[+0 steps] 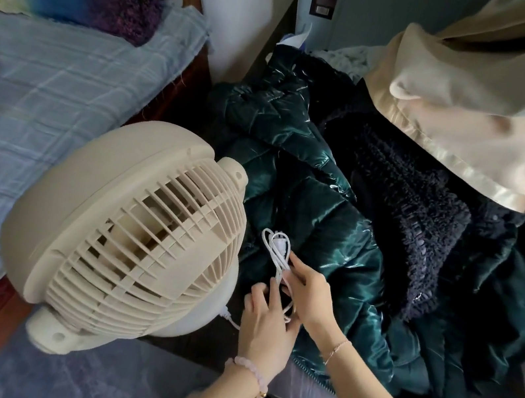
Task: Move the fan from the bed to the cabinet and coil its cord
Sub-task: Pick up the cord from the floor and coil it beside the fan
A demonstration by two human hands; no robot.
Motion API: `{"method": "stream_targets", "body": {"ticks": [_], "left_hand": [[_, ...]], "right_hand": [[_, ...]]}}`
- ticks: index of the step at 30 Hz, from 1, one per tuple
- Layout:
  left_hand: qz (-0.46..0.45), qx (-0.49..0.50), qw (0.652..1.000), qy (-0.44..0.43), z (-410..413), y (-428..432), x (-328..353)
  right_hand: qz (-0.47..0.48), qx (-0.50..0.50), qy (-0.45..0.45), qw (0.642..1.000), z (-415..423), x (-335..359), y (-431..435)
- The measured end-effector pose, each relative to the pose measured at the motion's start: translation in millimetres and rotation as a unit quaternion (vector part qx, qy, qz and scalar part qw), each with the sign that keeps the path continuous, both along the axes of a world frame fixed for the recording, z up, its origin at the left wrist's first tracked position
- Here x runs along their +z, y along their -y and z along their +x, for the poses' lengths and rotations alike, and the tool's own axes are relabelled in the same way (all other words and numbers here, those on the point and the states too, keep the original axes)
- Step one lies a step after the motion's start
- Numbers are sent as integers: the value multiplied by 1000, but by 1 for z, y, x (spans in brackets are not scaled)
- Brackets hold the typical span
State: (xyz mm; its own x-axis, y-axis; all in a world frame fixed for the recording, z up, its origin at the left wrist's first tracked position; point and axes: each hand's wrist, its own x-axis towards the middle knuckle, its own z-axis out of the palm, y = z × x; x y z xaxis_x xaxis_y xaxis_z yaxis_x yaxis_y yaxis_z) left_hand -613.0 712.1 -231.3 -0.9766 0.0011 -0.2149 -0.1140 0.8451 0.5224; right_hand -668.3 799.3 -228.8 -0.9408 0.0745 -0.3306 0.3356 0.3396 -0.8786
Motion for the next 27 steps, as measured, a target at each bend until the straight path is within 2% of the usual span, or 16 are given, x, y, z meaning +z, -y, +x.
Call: {"method": "stream_targets", "body": {"ticks": [3,8,10,12,17,21,27], "left_hand": [[-22,-49,998,-24,-4,14,-2],[-25,-129,991,4,-12,26,-10],[-45,-137,990,3,-11,27,-13],[-69,-145,987,-7,-9,29,-16],[-64,-150,987,-11,-10,32,-18],[-91,-158,983,-20,-8,32,-17],[-107,-164,980,-29,-7,38,-14]], "right_hand": [[-86,-28,31,995,-6,-3,0],[-90,-109,15,990,-1,-7,13],[-13,-105,-16,994,3,-9,15],[116,-76,-56,989,7,-10,19],[348,62,-111,929,25,-13,20],[385,55,-70,919,17,-6,16],[317,-11,-33,948,11,-5,16]]}}
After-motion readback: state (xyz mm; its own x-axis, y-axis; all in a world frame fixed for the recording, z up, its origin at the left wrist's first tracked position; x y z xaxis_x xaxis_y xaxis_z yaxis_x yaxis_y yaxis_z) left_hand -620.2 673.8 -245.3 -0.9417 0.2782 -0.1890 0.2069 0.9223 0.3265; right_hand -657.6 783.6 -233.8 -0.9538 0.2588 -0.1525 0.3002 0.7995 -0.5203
